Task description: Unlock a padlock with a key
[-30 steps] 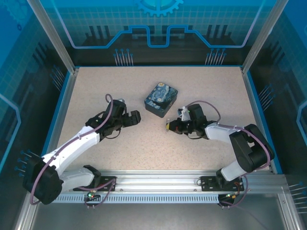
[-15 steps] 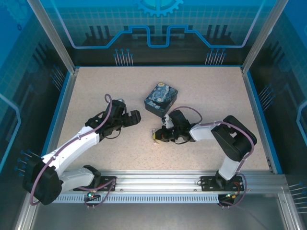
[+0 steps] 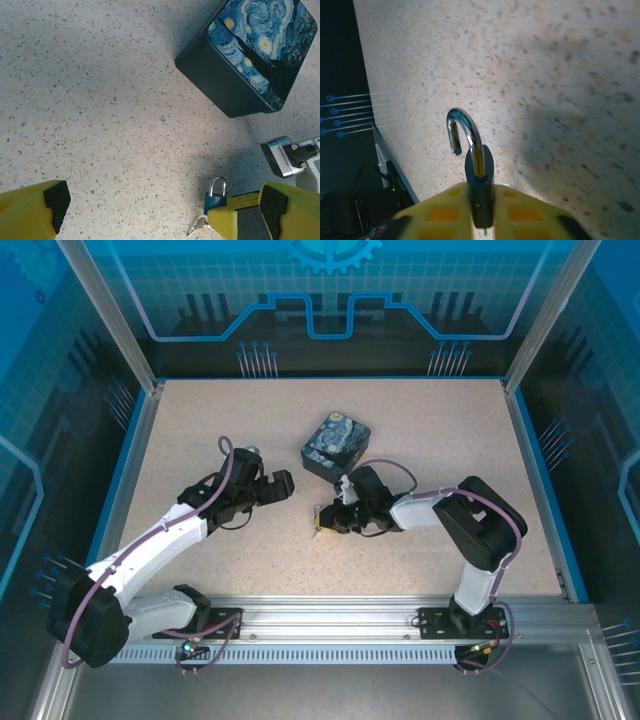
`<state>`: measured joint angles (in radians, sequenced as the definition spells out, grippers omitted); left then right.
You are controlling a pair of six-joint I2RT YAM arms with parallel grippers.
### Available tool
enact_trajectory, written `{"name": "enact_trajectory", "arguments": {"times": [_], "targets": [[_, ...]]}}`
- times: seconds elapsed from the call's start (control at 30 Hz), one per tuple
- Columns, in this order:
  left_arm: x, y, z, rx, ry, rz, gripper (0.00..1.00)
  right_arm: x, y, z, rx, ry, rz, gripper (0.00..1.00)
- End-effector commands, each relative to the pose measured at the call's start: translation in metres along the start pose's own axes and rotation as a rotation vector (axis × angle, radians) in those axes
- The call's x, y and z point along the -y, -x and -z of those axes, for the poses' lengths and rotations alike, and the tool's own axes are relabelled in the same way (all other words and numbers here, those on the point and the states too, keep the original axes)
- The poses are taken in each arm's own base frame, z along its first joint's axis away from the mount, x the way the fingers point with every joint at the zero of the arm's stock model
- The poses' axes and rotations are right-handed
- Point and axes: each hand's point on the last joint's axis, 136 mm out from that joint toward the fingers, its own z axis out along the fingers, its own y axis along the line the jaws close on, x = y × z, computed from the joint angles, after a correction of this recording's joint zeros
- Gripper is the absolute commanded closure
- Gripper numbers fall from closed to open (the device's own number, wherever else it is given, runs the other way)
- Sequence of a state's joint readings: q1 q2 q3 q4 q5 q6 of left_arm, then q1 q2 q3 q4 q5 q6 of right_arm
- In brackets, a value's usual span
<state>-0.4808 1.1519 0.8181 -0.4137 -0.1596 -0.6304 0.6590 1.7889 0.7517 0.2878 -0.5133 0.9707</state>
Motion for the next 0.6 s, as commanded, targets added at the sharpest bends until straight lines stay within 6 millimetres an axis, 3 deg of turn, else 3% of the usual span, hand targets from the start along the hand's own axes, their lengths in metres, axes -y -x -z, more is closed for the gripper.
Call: {"name": "enact_trajectory", "arguments": {"times": [0.0, 0.1, 0.2, 0.4, 0.57], "targets": [[0.007, 0.004, 0.008, 0.009, -0.037, 0.018, 0.01, 0.015, -0.002, 0.015, 0.009, -0.043, -0.034, 0.63], [0.008, 0.004, 0.008, 0.009, -0.042, 0.020, 0.01, 0.026, 0.004, 0.034, 0.050, -0.067, -0.053, 0.45], [0.009, 0.004, 0.008, 0.011, -0.047, 0.017, 0.01, 0.044, 0.011, 0.064, 0.105, -0.115, -0.070, 0.39], [0.009, 0.006, 0.007, 0.016, -0.049, 0.006, 0.01, 0.066, 0.032, 0.157, 0.305, -0.145, -0.096, 0.28], [0.009, 0.005, 0.003, 0.012, -0.049, 0.007, 0.01, 0.062, 0.038, 0.217, 0.438, -0.171, -0.068, 0.23]]}}
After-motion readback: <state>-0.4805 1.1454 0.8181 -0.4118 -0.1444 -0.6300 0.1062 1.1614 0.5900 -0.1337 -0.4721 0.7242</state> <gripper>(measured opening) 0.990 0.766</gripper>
